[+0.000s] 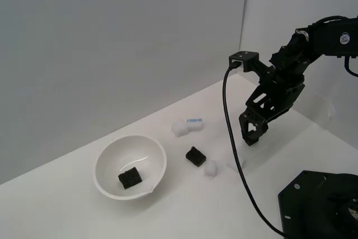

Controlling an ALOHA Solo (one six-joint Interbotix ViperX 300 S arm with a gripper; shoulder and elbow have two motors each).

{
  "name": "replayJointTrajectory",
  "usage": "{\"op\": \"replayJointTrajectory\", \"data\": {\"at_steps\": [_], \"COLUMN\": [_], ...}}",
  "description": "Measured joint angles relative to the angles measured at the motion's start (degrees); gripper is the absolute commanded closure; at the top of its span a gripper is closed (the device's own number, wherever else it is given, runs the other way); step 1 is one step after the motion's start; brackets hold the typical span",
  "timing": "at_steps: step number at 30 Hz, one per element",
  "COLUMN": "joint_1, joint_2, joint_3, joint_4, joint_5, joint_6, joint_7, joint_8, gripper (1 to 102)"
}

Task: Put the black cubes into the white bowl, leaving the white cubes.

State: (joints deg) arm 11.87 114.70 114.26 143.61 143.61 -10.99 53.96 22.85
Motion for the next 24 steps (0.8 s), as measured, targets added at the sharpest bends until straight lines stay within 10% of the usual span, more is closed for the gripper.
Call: {"op": "replayJointTrajectory", "data": {"at_steps": [24], "joint_1": [0.88], "joint_2": [-12.3], "joint_3": [-12.3], "joint_4": [0.09], "joint_5": [0.0], "joint_6": [0.0], "joint_7": [-7.73], "joint_8": [0.0], "gripper": [3]}}
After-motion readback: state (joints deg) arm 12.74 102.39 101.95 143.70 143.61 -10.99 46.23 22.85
